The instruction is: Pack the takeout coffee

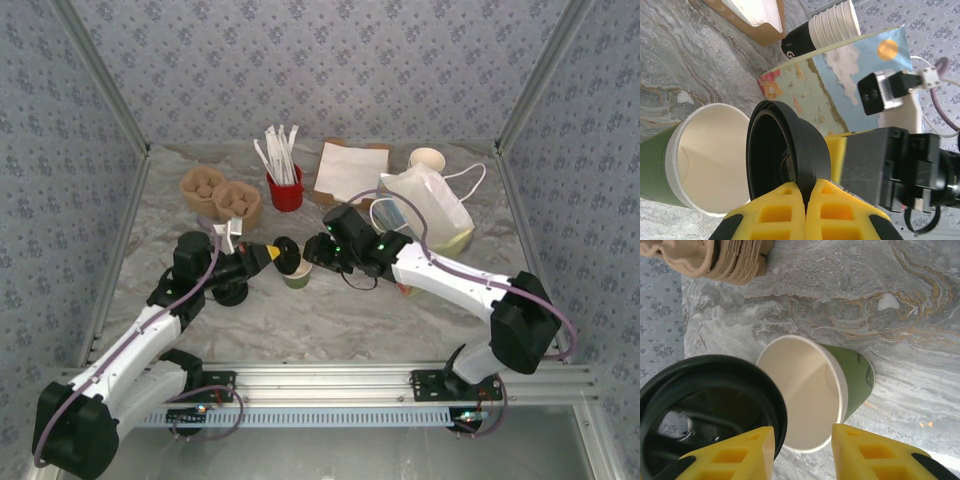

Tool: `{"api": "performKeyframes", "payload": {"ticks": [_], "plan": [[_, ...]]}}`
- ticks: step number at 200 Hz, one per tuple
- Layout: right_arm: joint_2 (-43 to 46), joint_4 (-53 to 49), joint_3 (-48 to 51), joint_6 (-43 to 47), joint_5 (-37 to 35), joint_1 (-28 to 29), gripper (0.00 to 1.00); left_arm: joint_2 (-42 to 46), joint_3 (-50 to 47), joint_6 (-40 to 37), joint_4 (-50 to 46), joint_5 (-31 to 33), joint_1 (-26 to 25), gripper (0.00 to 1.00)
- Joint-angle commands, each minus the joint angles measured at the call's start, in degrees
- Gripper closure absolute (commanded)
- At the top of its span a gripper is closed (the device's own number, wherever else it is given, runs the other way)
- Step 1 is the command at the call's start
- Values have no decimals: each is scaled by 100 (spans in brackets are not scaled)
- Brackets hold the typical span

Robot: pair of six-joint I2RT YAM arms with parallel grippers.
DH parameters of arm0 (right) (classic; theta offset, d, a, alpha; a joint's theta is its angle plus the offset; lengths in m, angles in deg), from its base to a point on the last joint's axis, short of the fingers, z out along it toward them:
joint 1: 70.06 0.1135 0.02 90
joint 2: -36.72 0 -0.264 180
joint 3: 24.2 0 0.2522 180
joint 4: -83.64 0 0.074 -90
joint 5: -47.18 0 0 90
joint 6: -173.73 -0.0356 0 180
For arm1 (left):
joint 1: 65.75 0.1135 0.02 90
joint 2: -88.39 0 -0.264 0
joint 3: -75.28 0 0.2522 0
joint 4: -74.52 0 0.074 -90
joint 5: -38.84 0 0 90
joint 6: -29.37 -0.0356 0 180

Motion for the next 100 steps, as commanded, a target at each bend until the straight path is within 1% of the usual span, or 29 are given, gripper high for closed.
{"api": "performKeyframes", "payload": {"ticks": [1,27,57,75,100], "plan": [[-56,322,227,-205,-11,-75,61,-30,-29,83,346,-136,26,100],[-79,548,352,-225,68,-152,56,-75,-129,101,431,-134,31,100],[-134,960,534,-254,340,-239,54,-200,-216,92,527,-132,31,100],[-147,1023,569,-256,349,-254,52,-311,-317,134,671,-165,31,100],[-246,1046,548,-268,421,-277,53,-407,-384,118,741,-194,22,100]]}}
